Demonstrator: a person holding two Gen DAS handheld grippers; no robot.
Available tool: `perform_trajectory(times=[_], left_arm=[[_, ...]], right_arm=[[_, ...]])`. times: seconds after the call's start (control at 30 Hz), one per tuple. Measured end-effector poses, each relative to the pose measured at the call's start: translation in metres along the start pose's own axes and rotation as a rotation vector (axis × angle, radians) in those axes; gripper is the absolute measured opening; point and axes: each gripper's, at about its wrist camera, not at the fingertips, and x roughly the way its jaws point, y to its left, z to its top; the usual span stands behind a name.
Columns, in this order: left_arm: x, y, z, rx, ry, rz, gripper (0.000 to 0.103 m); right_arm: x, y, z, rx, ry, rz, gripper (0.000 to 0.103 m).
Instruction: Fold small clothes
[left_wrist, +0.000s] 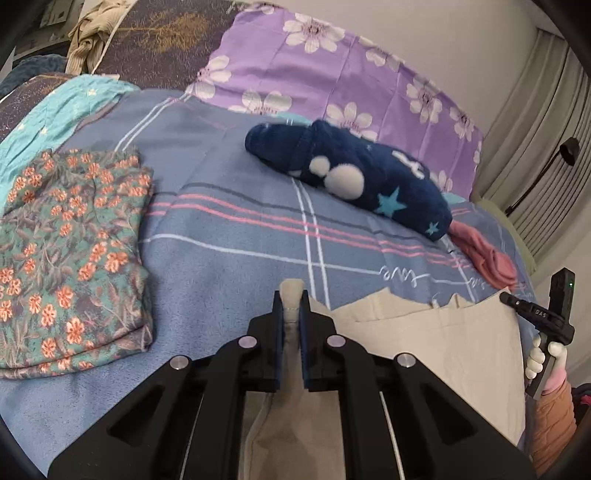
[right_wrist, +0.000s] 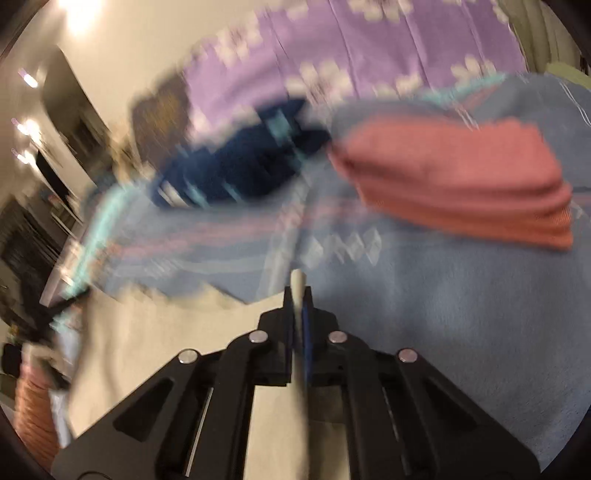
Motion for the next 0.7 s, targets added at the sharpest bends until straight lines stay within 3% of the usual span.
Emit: perform_trajectory(times=[0.1,0.2,0.3,0.4,0.43,0.53,0.7], left_arm=[[-0.002,-0.002,0.007,0.016,-0.034,0.029,0.007],[0.019,0.0,0.012,0.004,-0.001,0.04,0.007],[0.04,0.003,0.005,0.007,0.077,0.086,0.007],[0.029,0.006,-0.002,0.0,0.054,0.078,0.008],[0.022,0.004,-0.003,0.008,0.04,0.078,0.01],[-0.006,-0.011,-0.008,0.074,-0.008,0.09,0.013],[-0.038,-0.057,-0.036,0.157,0.007,-0.02,0.022]], right_arm=[[-0.004,0.005,0.008,-0.033,-0.022,-0.054,0.004],[0.018,-0.009,0.008,0.027,0.041,-0.09,0.006],[0.027,-0.02,-0.006,0.067,0.096,-0.147,0.023],[0.0,-0.017,-0.02,0.042,0.071,-0.129,0.024],[-0.01,-0.016,-0.024,0.029,0.063,-0.119,0.017],[-0.052,-0.012,-0.045,-0.01,0.038,-0.087,0.013],[-0.098,-0.021,-0.083,0.026,0.035,-0.064,0.013]])
